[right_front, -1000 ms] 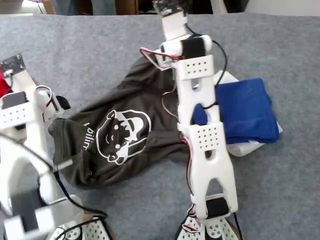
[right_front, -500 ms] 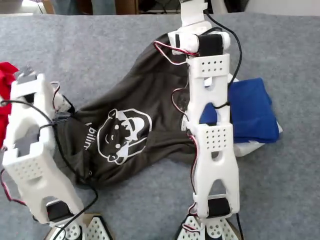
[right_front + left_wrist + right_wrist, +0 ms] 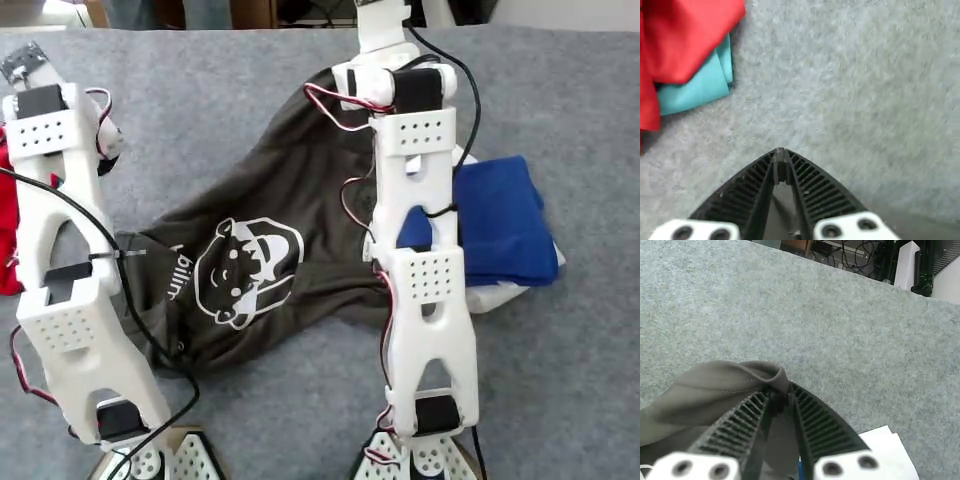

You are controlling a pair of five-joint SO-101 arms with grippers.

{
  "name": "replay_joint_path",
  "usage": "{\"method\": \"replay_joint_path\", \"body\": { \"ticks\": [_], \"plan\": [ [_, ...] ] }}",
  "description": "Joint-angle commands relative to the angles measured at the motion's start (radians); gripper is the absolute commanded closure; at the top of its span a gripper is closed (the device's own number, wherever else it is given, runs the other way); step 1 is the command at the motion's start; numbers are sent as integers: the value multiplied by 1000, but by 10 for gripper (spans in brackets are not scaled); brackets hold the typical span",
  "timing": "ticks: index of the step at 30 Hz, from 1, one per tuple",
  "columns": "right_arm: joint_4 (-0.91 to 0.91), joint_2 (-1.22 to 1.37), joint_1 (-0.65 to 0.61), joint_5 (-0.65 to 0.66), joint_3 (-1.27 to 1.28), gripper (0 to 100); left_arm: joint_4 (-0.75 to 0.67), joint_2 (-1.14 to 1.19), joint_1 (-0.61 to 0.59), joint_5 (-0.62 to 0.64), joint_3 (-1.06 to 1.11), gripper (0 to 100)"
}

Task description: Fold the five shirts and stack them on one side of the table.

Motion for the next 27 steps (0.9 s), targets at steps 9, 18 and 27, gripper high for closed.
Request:
{"method": "replay_joint_path", "body": {
  "ticks": [9,18,27],
  "plan": [
    [-12,76,-100,-8,-41,981,255,-48,13,55,148,776],
    [-12,77,-97,-5,-41,981,-3,72,67,87,364,839],
    [-12,77,-97,-2,-41,981,-26,101,42,124,105,970]
  ]
}}
